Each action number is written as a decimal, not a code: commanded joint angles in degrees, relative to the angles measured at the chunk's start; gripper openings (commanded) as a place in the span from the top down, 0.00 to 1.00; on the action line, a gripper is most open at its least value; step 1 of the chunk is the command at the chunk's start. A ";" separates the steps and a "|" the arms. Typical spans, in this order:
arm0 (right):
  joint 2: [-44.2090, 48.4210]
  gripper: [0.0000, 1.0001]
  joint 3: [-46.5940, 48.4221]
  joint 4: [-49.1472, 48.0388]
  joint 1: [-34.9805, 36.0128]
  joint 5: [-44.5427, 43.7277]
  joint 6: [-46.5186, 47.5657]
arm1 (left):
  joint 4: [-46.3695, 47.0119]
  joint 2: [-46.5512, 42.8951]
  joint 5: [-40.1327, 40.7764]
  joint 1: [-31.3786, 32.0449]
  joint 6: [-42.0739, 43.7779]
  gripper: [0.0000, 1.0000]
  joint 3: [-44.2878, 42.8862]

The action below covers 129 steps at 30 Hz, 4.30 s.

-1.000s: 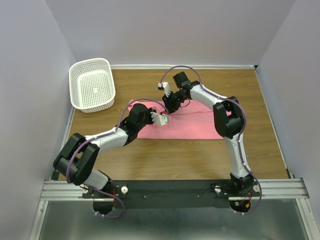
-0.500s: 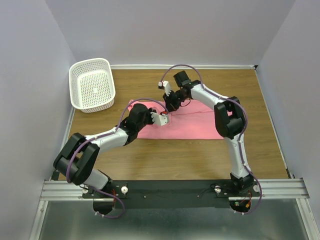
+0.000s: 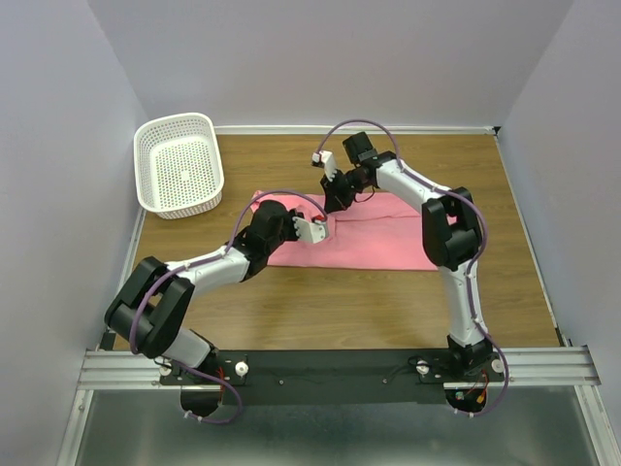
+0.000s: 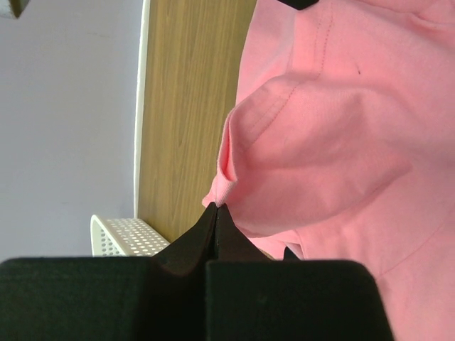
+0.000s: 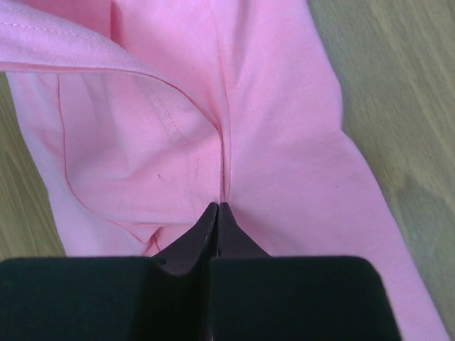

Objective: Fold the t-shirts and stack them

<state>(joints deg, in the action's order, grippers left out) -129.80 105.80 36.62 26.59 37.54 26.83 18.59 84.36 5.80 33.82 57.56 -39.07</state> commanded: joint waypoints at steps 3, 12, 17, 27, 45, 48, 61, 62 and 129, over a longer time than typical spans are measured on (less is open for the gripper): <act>2.45 0.92 -0.33 1.08 -0.66 0.34 0.68 | -0.48 0.98 0.26 -0.34 -0.69 1.00 -2.42; 1.39 0.88 0.02 1.44 -0.66 0.43 0.77 | -0.57 0.90 0.26 -0.34 -0.87 1.00 -2.06; 1.13 0.96 0.02 1.52 -0.66 0.69 0.86 | -0.48 1.07 0.09 -0.25 -0.87 1.00 -2.15; -2.03 0.68 1.16 1.52 -0.66 0.60 -0.28 | -0.57 1.16 0.00 -0.34 -1.05 1.00 -2.06; -1.07 0.99 1.34 1.52 -0.49 1.92 -0.11 | -0.57 1.86 -0.09 -0.34 -1.22 1.00 -2.33; 0.68 0.99 0.99 1.52 -0.57 1.92 0.15 | -0.57 1.78 -0.09 -0.25 -1.13 1.00 -2.24; 3.76 1.00 -0.85 1.52 -1.62 -2.37 0.50 | 0.48 1.78 0.87 -0.60 -0.70 1.00 -2.59; 4.02 0.99 -1.29 1.44 -1.71 -2.91 0.59 | 0.66 2.04 0.88 -0.77 -0.61 1.00 -2.68; 48.85 0.34 -47.44 -3.84 -21.58 0.96 4.11 | -20.61 -8.15 14.32 -11.58 -128.23 0.43 9.54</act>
<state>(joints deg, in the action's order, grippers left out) -83.07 59.33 33.69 5.32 37.47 31.48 -0.95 75.05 19.57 23.11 -69.41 -28.60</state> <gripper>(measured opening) 0.659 0.606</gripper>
